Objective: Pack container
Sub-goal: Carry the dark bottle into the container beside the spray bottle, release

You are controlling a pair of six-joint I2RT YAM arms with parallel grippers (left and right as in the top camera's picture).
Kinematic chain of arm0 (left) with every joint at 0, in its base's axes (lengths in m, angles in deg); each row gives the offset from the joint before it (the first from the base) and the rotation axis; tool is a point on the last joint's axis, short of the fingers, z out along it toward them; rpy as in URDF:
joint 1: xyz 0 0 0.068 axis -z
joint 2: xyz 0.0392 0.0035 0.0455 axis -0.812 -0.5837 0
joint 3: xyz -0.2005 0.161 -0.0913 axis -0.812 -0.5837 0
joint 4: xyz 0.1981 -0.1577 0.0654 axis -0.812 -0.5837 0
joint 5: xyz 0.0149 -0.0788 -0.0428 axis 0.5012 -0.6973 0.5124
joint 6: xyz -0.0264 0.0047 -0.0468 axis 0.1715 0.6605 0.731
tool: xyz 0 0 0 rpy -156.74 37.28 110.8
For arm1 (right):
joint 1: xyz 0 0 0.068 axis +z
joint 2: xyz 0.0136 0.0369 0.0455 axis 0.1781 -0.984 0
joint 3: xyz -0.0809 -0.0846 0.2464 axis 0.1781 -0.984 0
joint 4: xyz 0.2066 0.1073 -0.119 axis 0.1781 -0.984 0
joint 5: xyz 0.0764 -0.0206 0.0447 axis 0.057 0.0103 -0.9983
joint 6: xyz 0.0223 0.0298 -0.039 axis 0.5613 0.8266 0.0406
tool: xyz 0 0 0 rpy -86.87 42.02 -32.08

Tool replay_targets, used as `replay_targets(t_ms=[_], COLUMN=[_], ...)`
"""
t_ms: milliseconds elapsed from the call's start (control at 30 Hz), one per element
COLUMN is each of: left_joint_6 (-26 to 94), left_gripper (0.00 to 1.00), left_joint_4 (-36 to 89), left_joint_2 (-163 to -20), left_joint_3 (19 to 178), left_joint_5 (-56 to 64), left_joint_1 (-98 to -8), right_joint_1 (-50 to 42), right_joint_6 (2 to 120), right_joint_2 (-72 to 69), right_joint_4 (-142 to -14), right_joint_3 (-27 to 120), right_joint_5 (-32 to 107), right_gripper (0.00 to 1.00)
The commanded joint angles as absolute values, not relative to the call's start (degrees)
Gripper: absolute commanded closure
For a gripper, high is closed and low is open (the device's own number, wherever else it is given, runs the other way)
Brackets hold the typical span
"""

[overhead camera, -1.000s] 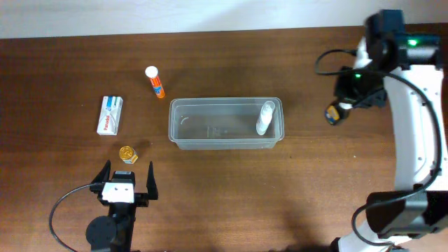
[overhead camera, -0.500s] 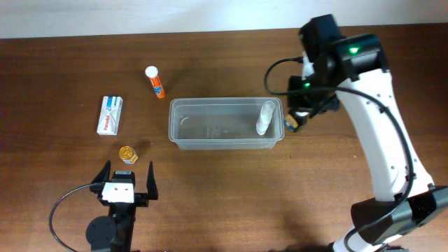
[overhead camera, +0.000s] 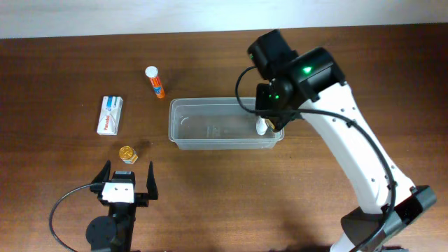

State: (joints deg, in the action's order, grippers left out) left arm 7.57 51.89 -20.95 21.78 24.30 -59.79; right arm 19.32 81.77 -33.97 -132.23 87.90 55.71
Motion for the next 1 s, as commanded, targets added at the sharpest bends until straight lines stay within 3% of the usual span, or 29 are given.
replay_targets(t_ms=[0,500,967], left_joint_6=[7.87,7.87,7.87], left_gripper=[0.01,0.01,0.01], left_joint_4=[52.02,52.02,52.02], left_joint_2=[-20.56,-20.56,-20.56], left_joint_3=[21.43,21.43,21.43], left_joint_5=[23.49,23.49,23.49], left_joint_1=[-60.09,-60.07,-60.09], right_joint_1=[20.88,20.90,20.90], right_joint_6=[87.06,89.49,81.31], right_joint_2=[-34.69,-39.52,-40.09], right_joint_4=[-130.87,-126.46,-124.01], right_joint_3=[87.81,82.96,81.06], right_joint_5=[61.50,61.41,61.20], right_gripper=[0.80,0.81,0.80])
